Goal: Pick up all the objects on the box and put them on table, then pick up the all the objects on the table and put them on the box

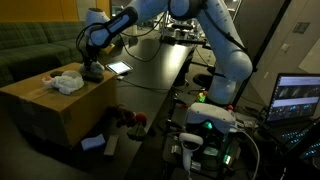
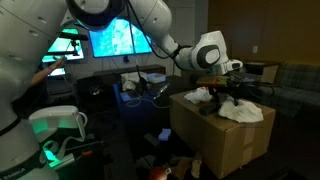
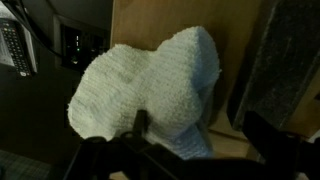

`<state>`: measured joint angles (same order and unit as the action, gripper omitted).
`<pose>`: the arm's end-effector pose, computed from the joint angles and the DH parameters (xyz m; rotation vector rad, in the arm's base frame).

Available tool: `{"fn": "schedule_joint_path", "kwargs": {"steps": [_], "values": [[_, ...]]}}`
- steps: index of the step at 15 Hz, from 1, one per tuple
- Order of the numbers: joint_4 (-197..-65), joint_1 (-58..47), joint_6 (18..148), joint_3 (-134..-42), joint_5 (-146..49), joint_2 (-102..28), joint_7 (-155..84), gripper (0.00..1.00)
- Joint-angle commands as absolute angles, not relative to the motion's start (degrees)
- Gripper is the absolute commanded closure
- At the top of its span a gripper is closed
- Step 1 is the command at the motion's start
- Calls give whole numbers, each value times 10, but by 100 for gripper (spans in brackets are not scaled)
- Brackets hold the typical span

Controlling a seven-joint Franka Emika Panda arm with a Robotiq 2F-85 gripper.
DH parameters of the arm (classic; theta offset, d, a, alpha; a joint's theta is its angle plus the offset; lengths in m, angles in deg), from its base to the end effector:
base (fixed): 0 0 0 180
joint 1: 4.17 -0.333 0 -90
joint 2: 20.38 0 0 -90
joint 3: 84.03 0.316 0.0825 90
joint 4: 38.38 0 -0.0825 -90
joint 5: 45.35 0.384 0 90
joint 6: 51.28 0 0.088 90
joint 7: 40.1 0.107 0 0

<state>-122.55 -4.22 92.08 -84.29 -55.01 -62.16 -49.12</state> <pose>0.7473 -0.0009 0.2792 2.9350 0.4067 0.4365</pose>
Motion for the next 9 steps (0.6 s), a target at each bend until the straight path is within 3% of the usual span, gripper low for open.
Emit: {"fn": "schedule_joint_path", "kwargs": {"steps": [1,7,9], "values": [[-1182,-55,936,-865,-569,-653,-480,0],[-1147,-65,920,-890,-582,-692,-465,0],[-1139,-64,914,-893,-579,-700,-463,25]]}}
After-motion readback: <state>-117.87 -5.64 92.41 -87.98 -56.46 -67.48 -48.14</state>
